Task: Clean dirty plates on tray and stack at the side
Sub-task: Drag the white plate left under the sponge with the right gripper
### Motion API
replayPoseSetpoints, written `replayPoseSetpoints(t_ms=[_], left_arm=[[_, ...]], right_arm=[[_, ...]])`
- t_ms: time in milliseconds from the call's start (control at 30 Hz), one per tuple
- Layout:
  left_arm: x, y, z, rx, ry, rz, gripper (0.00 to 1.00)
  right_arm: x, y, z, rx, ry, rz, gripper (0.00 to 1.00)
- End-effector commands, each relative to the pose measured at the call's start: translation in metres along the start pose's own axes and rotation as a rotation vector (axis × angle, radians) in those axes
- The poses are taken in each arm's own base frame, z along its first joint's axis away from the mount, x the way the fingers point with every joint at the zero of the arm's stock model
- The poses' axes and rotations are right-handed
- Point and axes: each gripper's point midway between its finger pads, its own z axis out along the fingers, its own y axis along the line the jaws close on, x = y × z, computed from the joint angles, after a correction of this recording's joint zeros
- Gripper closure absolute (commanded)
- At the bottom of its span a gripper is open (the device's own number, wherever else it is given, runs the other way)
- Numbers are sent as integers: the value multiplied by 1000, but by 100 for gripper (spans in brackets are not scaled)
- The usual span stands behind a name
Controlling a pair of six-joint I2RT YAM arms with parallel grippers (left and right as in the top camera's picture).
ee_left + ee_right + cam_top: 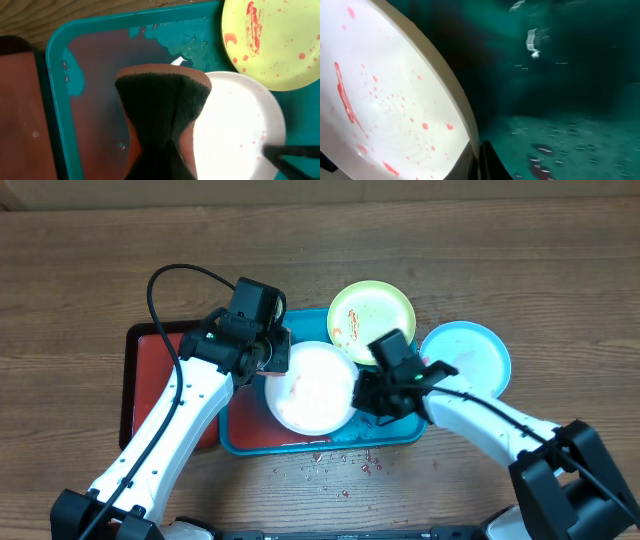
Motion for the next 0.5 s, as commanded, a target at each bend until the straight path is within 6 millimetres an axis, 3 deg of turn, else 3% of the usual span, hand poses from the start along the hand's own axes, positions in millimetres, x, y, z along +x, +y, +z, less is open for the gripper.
replayPoseSetpoints(t_ms=[0, 200, 467], left_arm=[[-4, 0, -3, 7, -14, -17, 96], [-6, -1, -3, 10, -25, -20, 96], [-6, 0, -3, 9, -24, -20, 96]], right_arm=[[-3, 18, 2, 5, -67, -2, 96], [-9, 30, 6, -8, -95, -20, 96], [-14, 37, 32, 64, 8, -60, 96]])
